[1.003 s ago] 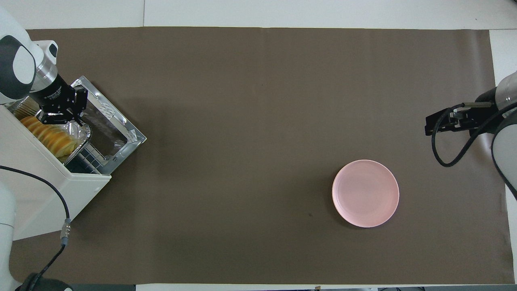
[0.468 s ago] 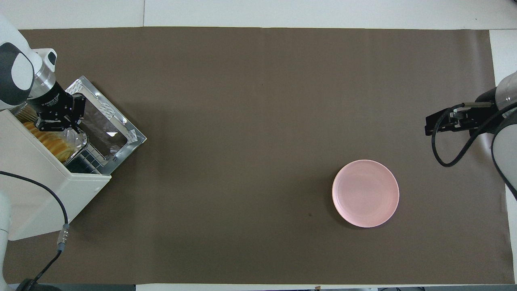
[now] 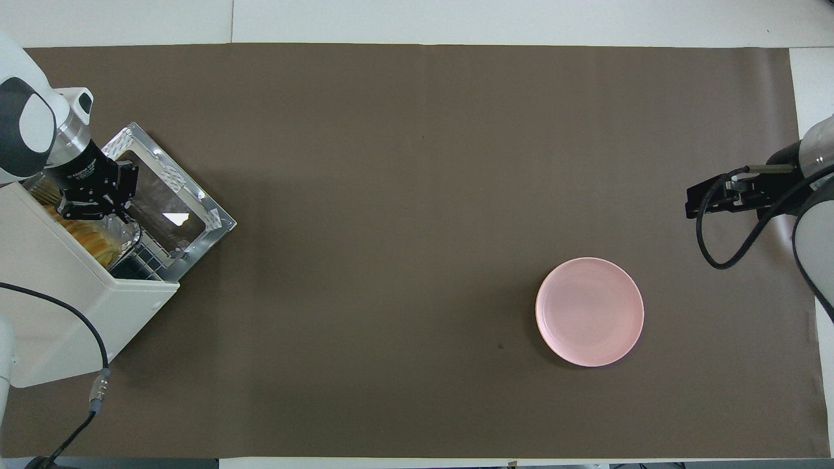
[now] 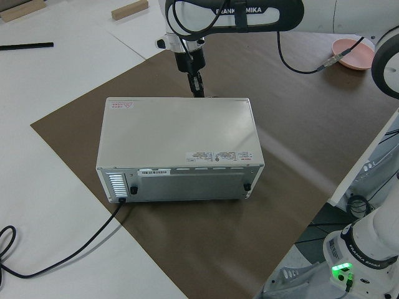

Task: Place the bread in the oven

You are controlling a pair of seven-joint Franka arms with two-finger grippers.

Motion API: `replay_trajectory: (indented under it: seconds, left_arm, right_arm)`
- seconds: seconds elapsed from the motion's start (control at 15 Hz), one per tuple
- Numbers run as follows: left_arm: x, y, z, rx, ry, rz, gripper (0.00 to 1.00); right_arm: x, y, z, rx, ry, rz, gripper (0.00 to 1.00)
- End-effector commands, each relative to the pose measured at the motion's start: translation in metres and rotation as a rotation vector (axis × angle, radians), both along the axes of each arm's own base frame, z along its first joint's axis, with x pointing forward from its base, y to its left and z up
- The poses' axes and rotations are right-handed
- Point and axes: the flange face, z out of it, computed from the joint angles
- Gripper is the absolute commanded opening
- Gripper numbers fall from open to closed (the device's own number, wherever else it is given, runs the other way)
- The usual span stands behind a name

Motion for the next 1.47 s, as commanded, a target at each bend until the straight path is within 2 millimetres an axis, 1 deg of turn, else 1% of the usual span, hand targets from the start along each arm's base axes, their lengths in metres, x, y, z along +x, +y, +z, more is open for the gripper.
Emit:
replay_trajectory:
  seconds: [0.0, 0.07, 0.13, 0.2, 0.27, 0.54, 0.67, 0.87, 0.94, 1.07, 1.14, 1.2, 1.27, 1.34, 1.4]
  left_arm:
    - [-0.011, 0.002, 0.002, 0.006, 0.001, -0.022, 0.0]
    - [-0.012, 0.002, 0.003, -0.003, 0.002, -0.036, 0.0]
    - [-0.013, 0.004, 0.003, -0.018, 0.006, -0.066, 0.18]
    - [-0.014, 0.006, 0.001, -0.03, 0.011, -0.091, 0.62]
    - [-0.014, 0.006, 0.001, -0.037, 0.012, -0.105, 1.0]
    - [-0.006, 0.004, 0.008, -0.015, -0.034, -0.126, 1.0]
    - [0.0, 0.001, 0.015, -0.01, -0.073, -0.141, 1.0]
    - [0.009, -0.013, 0.023, -0.034, -0.127, -0.258, 1.0]
    - [0.013, -0.015, 0.032, -0.031, -0.148, -0.272, 1.0]
    - [0.019, -0.02, 0.042, -0.025, -0.174, -0.295, 1.0]
    - [0.021, -0.027, 0.053, -0.041, -0.189, -0.359, 1.0]
    - [0.021, -0.029, 0.061, -0.061, -0.183, -0.418, 1.0]
    - [0.017, -0.03, 0.074, -0.081, -0.189, -0.452, 1.0]
    - [0.009, -0.028, 0.092, -0.105, -0.193, -0.472, 1.0]
    - [0.004, -0.027, 0.102, -0.121, -0.194, -0.498, 1.0]
  right_arm:
    - [-0.007, -0.005, 0.001, -0.015, 0.001, 0.02, 1.0]
    - [-0.007, -0.005, 0.001, -0.015, 0.001, 0.02, 1.0]
    - [-0.007, -0.005, 0.001, -0.015, 0.001, 0.02, 1.0]
    - [-0.007, -0.005, 0.001, -0.015, 0.001, 0.02, 1.0]
    - [-0.007, -0.005, 0.001, -0.015, 0.001, 0.02, 1.0]
    - [-0.007, -0.005, 0.001, -0.015, 0.001, 0.02, 1.0]
    - [-0.007, -0.005, 0.001, -0.015, 0.001, 0.02, 1.0]
    - [-0.007, -0.005, 0.001, -0.015, 0.001, 0.02, 1.0]
    - [-0.007, -0.005, 0.001, -0.015, 0.001, 0.02, 1.0]
    - [-0.007, -0.005, 0.001, -0.015, 0.001, 0.02, 1.0]
    - [-0.007, -0.005, 0.001, -0.015, 0.001, 0.02, 1.0]
    - [-0.007, -0.005, 0.001, -0.015, 0.001, 0.02, 1.0]
    - [-0.007, -0.005, 0.001, -0.015, 0.001, 0.02, 1.0]
    - [-0.007, -0.005, 0.001, -0.015, 0.001, 0.02, 1.0]
    - [-0.007, -0.005, 0.001, -0.015, 0.001, 0.02, 1.0]
